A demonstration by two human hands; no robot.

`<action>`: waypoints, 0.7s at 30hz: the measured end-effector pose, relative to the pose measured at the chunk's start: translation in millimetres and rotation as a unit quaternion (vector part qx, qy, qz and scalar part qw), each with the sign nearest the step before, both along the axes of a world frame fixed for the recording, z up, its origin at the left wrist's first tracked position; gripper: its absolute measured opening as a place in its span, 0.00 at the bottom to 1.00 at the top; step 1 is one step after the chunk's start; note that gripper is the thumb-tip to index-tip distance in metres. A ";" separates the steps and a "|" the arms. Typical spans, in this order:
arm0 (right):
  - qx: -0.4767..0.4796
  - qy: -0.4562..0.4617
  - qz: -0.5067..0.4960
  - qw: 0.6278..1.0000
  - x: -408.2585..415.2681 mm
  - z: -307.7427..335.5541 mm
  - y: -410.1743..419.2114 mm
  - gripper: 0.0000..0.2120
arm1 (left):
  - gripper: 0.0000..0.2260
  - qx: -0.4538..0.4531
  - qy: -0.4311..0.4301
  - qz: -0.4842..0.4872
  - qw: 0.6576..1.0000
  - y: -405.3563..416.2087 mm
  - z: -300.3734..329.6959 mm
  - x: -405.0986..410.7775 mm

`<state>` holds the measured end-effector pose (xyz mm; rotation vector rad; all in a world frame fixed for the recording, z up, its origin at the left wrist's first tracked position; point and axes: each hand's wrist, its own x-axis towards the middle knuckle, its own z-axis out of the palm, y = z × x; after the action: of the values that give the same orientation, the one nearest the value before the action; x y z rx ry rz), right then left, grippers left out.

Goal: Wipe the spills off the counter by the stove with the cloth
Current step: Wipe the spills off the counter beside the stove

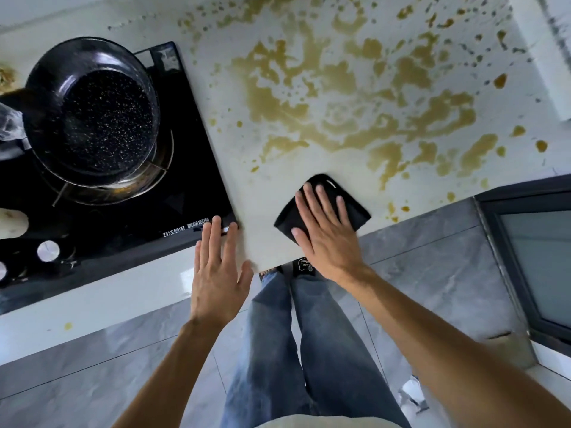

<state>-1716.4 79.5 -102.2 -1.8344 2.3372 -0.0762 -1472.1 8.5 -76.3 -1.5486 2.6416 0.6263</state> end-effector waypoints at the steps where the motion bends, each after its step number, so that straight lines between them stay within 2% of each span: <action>1: 0.000 0.006 0.009 1.000 -9.9 -0.4 12.1 0.32 | 0.33 0.001 -0.002 0.001 1.000 0.1 -0.3 0.2; 4: 0.020 0.026 -0.025 0.999 -56.8 2.7 31.0 0.32 | 0.34 0.003 -0.012 0.003 1.000 -0.1 -1.7 -0.2; 7: 0.038 0.018 -0.098 0.994 -93.6 10.2 15.5 0.32 | 0.33 0.004 -0.014 0.003 1.000 -0.3 -2.4 -0.2; 11: 0.019 0.009 -0.223 0.975 -64.3 12.4 -31.1 0.33 | 0.33 0.003 -0.013 0.005 1.000 0.3 -0.1 -1.8; 12: 0.013 0.008 -0.210 0.978 -51.4 11.5 -36.0 0.33 | 0.33 0.003 -0.011 0.006 1.000 0.3 0.1 -2.9; 16: 0.017 -0.006 -0.038 0.999 -34.6 7.4 1.8 0.32 | 0.33 0.004 0.004 0.013 1.000 1.7 -1.9 -2.7; 18: 0.016 0.005 -0.035 0.999 -59.2 7.1 28.0 0.31 | 0.34 -0.001 0.012 0.016 1.000 3.2 -4.7 -2.2; 21: 0.052 0.014 -0.103 0.993 -113.3 14.5 40.4 0.32 | 0.34 -0.003 0.014 0.022 1.000 4.0 -7.2 -3.3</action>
<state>-1829.7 119.9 -87.7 -1.5538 2.4924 0.0448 -1475.4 12.5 -83.4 -1.6156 2.6376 0.6485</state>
